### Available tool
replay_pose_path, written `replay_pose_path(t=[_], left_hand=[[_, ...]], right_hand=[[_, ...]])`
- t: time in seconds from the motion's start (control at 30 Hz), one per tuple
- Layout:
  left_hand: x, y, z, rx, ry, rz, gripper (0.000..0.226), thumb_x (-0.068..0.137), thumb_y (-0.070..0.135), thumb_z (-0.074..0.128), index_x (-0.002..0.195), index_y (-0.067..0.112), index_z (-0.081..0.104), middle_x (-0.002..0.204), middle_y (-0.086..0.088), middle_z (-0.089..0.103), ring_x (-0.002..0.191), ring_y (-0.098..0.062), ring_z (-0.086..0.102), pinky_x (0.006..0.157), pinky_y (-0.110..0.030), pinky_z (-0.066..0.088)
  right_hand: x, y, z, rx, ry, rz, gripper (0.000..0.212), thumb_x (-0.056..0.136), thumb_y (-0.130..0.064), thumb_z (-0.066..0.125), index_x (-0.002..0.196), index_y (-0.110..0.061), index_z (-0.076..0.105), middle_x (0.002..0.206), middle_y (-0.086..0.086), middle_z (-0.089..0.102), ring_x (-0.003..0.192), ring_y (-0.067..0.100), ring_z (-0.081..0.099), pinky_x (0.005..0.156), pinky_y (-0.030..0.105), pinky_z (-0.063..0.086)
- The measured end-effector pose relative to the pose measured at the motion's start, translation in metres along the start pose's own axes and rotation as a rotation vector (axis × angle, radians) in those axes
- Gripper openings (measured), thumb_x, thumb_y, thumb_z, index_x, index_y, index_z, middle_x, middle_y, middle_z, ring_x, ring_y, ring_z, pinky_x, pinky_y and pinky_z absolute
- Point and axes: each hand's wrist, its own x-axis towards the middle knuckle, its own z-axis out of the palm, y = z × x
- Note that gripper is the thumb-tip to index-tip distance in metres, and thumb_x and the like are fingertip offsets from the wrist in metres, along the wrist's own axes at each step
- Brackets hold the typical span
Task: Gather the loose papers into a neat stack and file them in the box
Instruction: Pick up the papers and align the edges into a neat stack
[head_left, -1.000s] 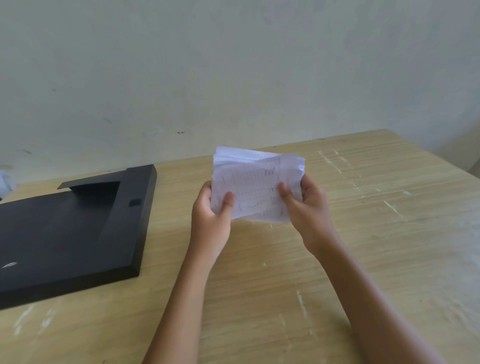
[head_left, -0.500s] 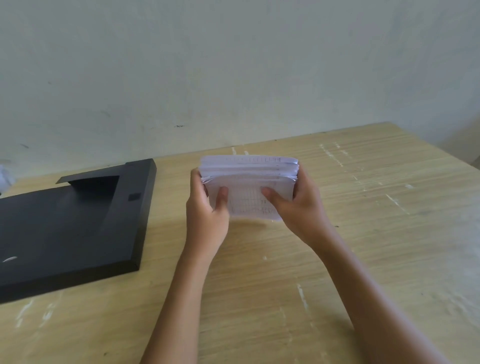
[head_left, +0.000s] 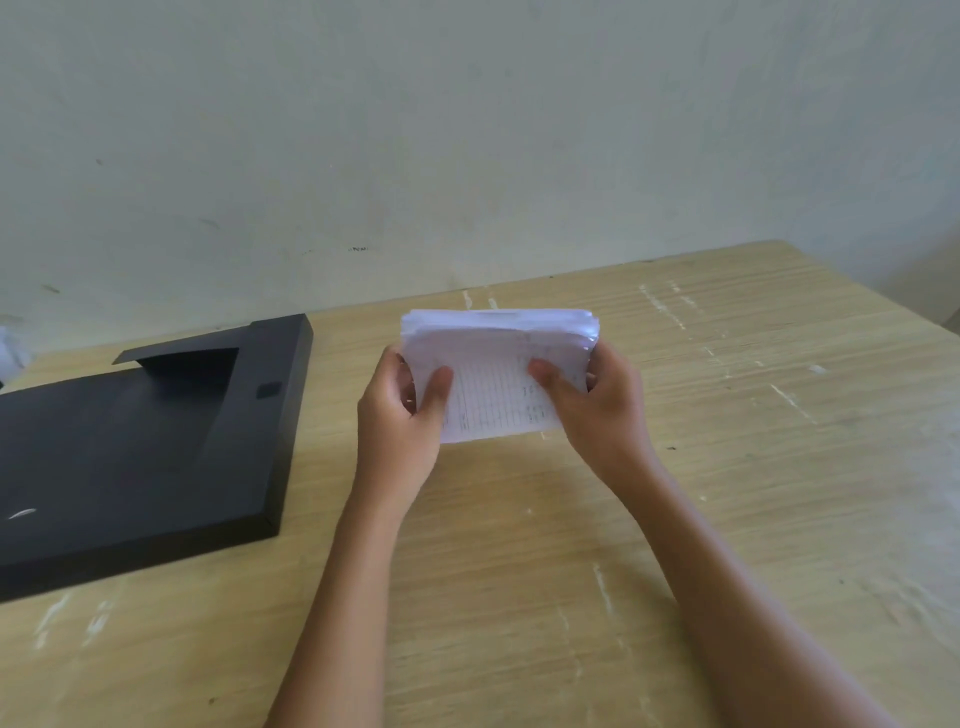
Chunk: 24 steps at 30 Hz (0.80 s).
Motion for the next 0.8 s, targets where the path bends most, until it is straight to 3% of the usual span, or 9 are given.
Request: replay_pose_path(t=[0.1, 0.2, 0.27, 0.33, 0.43, 0.53, 0.6, 0.7, 0.8], left_hand=[[0.001, 0.007, -0.005, -0.096, -0.028, -0.055, 0.022, 0.099, 0.039, 0.062, 0.097, 0.017, 0.064, 0.070, 0.018, 0.062, 0.061, 0.002, 0.054, 0.058, -0.014, 0.042], [0.002, 0.004, -0.009, -0.145, -0.081, -0.129, 0.039, 0.099, 0.048, 0.059, 0.089, 0.010, 0.062, 0.063, 0.011, 0.048, 0.060, -0.011, 0.043, 0.056, -0.023, 0.037], [0.001, 0.004, -0.008, -0.120, -0.074, -0.135, 0.045, 0.099, 0.051, 0.057, 0.094, 0.006, 0.059, 0.065, 0.005, 0.045, 0.058, -0.011, 0.040, 0.053, -0.024, 0.035], [0.000, 0.006, -0.005, -0.085, -0.061, -0.133, 0.036, 0.100, 0.050, 0.055, 0.105, 0.015, 0.059, 0.072, 0.005, 0.056, 0.057, -0.007, 0.049, 0.053, -0.023, 0.040], [-0.003, 0.010, 0.000, -0.028, -0.045, -0.111, 0.027, 0.105, 0.044, 0.049, 0.125, 0.027, 0.051, 0.099, 0.009, 0.067, 0.084, -0.007, 0.066, 0.067, -0.025, 0.052], [-0.004, 0.014, 0.005, -0.058, -0.043, -0.044, 0.036, 0.109, 0.036, 0.042, 0.143, 0.029, 0.035, 0.127, 0.008, 0.058, 0.115, -0.010, 0.061, 0.091, -0.030, 0.055], [-0.003, 0.018, 0.007, -0.172, -0.029, 0.007, 0.045, 0.109, 0.029, 0.043, 0.151, 0.027, 0.026, 0.149, 0.001, 0.045, 0.133, -0.010, 0.051, 0.107, -0.026, 0.046], [-0.004, 0.023, 0.007, -0.264, -0.024, 0.049, 0.051, 0.107, 0.025, 0.049, 0.151, 0.027, 0.024, 0.145, 0.003, 0.047, 0.127, -0.001, 0.052, 0.103, -0.014, 0.043], [-0.006, 0.021, 0.009, -0.173, -0.062, 0.093, 0.056, 0.105, 0.017, 0.053, 0.148, 0.028, 0.017, 0.135, 0.014, 0.045, 0.118, 0.011, 0.052, 0.098, -0.009, 0.043]], right_hand=[[0.002, -0.004, -0.007, 0.006, -0.067, -0.012, 0.013, 0.090, -0.032, 0.071, 0.097, -0.023, 0.066, 0.092, 0.008, 0.072, 0.082, 0.021, 0.069, 0.068, 0.043, 0.056], [0.001, -0.007, -0.013, 0.082, -0.208, 0.063, 0.023, 0.095, -0.037, 0.065, 0.113, -0.023, 0.065, 0.105, -0.002, 0.074, 0.096, 0.014, 0.072, 0.076, 0.035, 0.061], [0.000, -0.006, -0.014, 0.119, -0.249, 0.099, 0.026, 0.097, -0.036, 0.062, 0.119, -0.023, 0.063, 0.110, -0.003, 0.073, 0.098, 0.011, 0.072, 0.078, 0.032, 0.061], [0.000, -0.007, -0.012, 0.130, -0.261, 0.112, 0.026, 0.098, -0.035, 0.061, 0.121, -0.022, 0.062, 0.111, -0.003, 0.073, 0.098, 0.010, 0.072, 0.076, 0.030, 0.061], [-0.002, -0.006, -0.009, 0.116, -0.247, 0.123, 0.028, 0.097, -0.034, 0.063, 0.122, -0.021, 0.060, 0.112, -0.003, 0.072, 0.099, 0.010, 0.072, 0.079, 0.033, 0.061], [-0.003, -0.007, -0.007, 0.085, -0.181, 0.090, 0.026, 0.093, -0.029, 0.069, 0.116, -0.028, 0.057, 0.112, -0.004, 0.069, 0.100, 0.009, 0.069, 0.084, 0.035, 0.061], [-0.004, -0.010, -0.005, 0.105, -0.142, 0.046, 0.030, 0.090, -0.022, 0.072, 0.110, -0.036, 0.054, 0.108, -0.008, 0.067, 0.094, -0.001, 0.067, 0.077, 0.024, 0.059], [-0.006, -0.011, 0.000, 0.120, -0.095, 0.004, 0.040, 0.087, -0.011, 0.075, 0.112, -0.033, 0.053, 0.102, -0.016, 0.063, 0.087, -0.014, 0.062, 0.069, 0.013, 0.054], [-0.008, -0.008, 0.005, 0.131, -0.049, -0.017, 0.042, 0.086, -0.010, 0.076, 0.110, -0.035, 0.053, 0.103, -0.013, 0.066, 0.090, -0.005, 0.064, 0.074, 0.018, 0.056]])
